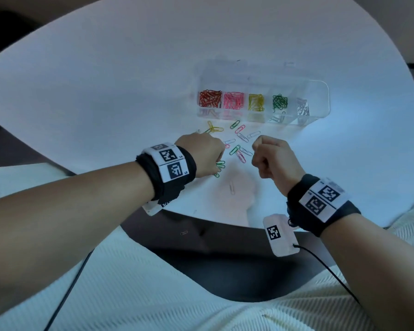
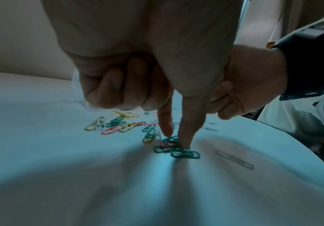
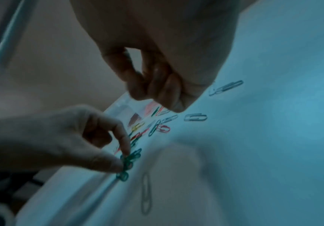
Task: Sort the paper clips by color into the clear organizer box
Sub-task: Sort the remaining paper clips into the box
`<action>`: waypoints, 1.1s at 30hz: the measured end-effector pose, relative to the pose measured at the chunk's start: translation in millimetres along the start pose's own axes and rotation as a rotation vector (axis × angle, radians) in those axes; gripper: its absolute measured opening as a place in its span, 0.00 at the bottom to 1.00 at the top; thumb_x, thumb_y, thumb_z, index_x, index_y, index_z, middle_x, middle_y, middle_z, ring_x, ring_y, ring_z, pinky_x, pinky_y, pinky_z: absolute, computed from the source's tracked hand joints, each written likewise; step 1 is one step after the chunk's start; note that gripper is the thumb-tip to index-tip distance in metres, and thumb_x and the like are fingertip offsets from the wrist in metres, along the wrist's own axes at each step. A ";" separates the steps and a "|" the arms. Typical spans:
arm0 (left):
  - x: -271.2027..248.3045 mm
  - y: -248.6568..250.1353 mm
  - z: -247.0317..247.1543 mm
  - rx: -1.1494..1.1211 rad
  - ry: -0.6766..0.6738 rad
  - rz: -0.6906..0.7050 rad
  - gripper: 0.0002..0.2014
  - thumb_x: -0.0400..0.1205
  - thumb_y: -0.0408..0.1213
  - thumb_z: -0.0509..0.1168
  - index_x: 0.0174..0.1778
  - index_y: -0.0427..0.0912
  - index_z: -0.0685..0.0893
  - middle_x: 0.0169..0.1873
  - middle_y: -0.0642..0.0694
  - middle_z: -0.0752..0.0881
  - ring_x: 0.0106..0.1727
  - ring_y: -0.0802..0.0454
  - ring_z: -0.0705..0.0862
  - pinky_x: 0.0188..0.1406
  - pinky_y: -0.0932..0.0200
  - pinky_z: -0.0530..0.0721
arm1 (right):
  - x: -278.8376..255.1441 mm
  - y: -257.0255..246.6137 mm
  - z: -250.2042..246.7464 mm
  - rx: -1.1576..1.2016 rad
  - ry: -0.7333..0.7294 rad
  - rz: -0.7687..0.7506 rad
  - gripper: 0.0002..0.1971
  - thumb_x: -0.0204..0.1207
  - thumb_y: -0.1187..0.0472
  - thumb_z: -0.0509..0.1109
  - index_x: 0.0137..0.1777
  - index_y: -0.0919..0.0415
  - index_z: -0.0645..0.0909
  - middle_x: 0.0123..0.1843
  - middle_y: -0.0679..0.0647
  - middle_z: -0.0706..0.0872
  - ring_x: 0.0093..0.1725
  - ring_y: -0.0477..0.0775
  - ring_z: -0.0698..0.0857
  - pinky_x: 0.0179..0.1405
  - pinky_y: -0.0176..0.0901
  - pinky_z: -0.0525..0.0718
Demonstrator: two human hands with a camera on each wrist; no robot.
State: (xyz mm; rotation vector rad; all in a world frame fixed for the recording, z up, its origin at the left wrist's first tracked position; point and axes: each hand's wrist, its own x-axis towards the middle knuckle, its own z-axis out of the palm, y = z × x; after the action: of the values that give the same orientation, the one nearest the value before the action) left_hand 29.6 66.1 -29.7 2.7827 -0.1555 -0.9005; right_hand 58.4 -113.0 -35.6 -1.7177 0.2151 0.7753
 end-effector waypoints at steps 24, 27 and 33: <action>12.6 -7.3 -0.5 -0.009 0.079 -0.066 0.06 0.80 0.40 0.63 0.50 0.49 0.84 0.48 0.46 0.84 0.44 0.44 0.81 0.38 0.56 0.73 | 0.7 3.4 -14.2 -0.143 0.080 0.111 0.14 0.71 0.63 0.56 0.27 0.54 0.56 0.24 0.52 0.59 0.26 0.52 0.53 0.25 0.41 0.52; 12.2 -4.3 -0.3 -0.025 0.069 -0.072 0.06 0.78 0.39 0.65 0.48 0.46 0.84 0.46 0.46 0.85 0.44 0.42 0.83 0.38 0.55 0.76 | -0.6 -4.0 -14.2 0.022 0.038 0.140 0.14 0.71 0.63 0.55 0.32 0.54 0.51 0.29 0.53 0.52 0.29 0.52 0.48 0.25 0.42 0.47; 15.2 -9.2 -1.4 -0.145 0.075 -0.072 0.06 0.80 0.46 0.65 0.46 0.50 0.84 0.47 0.49 0.85 0.45 0.46 0.81 0.39 0.56 0.73 | -2.8 -6.2 -11.8 0.115 -0.011 0.147 0.14 0.71 0.61 0.56 0.30 0.53 0.53 0.32 0.55 0.51 0.29 0.52 0.48 0.26 0.44 0.47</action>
State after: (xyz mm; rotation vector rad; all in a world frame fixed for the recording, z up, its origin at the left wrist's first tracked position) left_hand 43.0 72.8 -39.4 2.6974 0.0215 -0.7882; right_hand 64.0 -122.7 -27.8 -1.6017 0.3745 0.8635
